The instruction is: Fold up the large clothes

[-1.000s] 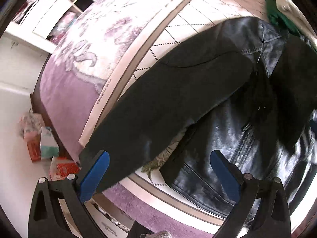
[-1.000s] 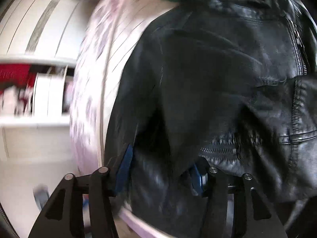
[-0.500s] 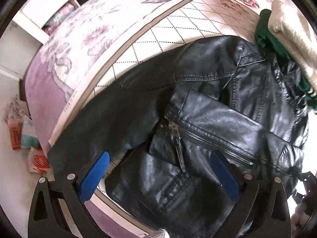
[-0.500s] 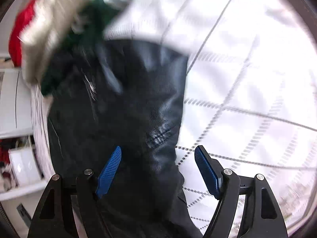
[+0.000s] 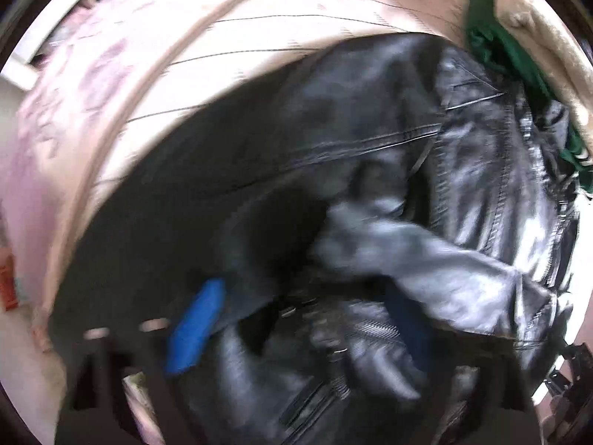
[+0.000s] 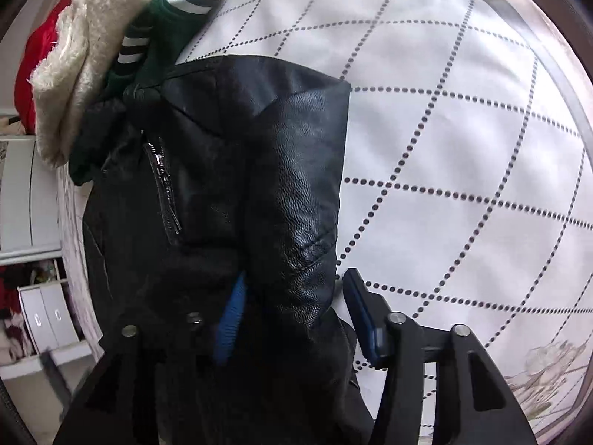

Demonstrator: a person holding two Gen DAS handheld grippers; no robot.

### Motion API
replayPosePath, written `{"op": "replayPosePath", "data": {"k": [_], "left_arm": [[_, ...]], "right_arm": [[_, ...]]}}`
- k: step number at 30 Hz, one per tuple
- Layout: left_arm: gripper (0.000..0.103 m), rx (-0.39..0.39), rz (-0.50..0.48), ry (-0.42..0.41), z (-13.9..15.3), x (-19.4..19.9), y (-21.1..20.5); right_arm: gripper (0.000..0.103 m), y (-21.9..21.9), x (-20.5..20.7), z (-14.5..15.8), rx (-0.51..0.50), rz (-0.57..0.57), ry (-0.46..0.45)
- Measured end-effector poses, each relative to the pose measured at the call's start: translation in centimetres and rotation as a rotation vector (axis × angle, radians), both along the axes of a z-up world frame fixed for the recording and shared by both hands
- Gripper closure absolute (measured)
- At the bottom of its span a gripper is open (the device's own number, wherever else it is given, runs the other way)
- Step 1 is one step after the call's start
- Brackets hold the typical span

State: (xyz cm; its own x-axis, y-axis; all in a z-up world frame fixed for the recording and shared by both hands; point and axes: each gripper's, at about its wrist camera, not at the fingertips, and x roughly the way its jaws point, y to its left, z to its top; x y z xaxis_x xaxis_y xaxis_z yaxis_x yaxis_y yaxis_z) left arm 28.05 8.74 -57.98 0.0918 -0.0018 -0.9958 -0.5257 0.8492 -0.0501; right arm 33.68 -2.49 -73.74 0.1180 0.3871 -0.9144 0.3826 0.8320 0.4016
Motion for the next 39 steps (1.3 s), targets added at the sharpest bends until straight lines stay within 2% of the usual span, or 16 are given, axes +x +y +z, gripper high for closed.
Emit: {"op": "replayPosePath", "data": {"k": [1,2,4,6,10,12,16,21,23,25,27,29,30,34,37,39], "left_arm": [[0.074,0.003,-0.018,-0.024,0.2,0.5,-0.3],[0.078,0.047,-0.044,-0.043,1.0,0.9,-0.9],[0.081,0.104,-0.1,-0.108,3.3,1.3,-2.0],[0.082,0.104,-0.125,-0.176,6.4,1.4,-2.6],[0.084,0.082,-0.106,-0.315,12.3,2.8,-2.0],[0.084,0.108,-0.098,-0.354,13.4,4.3,-1.1],[0.084,0.123,-0.074,-0.31,10.6,7.5,0.6],[0.083,0.058,-0.071,-0.119,2.1,8.7,2.1],[0.08,0.03,-0.064,-0.099,1.1,8.3,2.5],[0.078,0.007,-0.06,-0.138,1.6,7.6,2.8],[0.065,-0.015,-0.048,-0.15,2.1,7.0,3.3],[0.03,-0.05,-0.02,-0.183,3.0,6.1,4.0],[0.024,-0.057,-0.007,-0.2,3.6,5.5,4.3],[0.019,-0.046,0.085,-0.255,6.8,1.1,6.0],[0.019,-0.044,0.207,-0.251,8.4,-4.4,7.1],[0.019,-0.073,0.326,-0.203,8.4,-9.8,7.8]], "right_arm": [[0.047,0.6,-0.2,0.2,-0.003,0.004,0.0],[0.047,1.4,-0.6,0.3,-0.011,0.006,0.004],[0.047,2.9,-1.0,0.3,-0.008,0.001,0.006],[0.047,4.6,-1.9,0.3,-0.011,-0.015,0.008],[0.047,8.3,-3.0,1.1,-0.006,-0.062,-0.011],[0.047,7.4,-3.4,1.9,-0.021,-0.081,-0.026],[0.047,10.3,-2.9,4.1,-0.072,-0.125,-0.092],[0.047,13.6,-3.2,5.6,-0.091,-0.086,-0.186],[0.047,14.8,-2.6,5.8,-0.104,-0.026,-0.202],[0.047,16.3,-1.5,4.8,-0.164,0.065,-0.223],[0.056,17.7,0.7,2.0,-0.307,0.188,-0.155],[0.065,19.8,1.5,-0.7,-0.416,0.251,-0.101],[0.065,20.0,1.4,-1.0,-0.429,0.248,-0.1],[0.062,23.7,2.0,0.1,-0.469,0.249,-0.033],[0.051,26.8,0.5,2.4,-0.361,0.216,-0.028],[0.044,27.4,-1.3,3.5,-0.271,0.206,-0.039]]}}
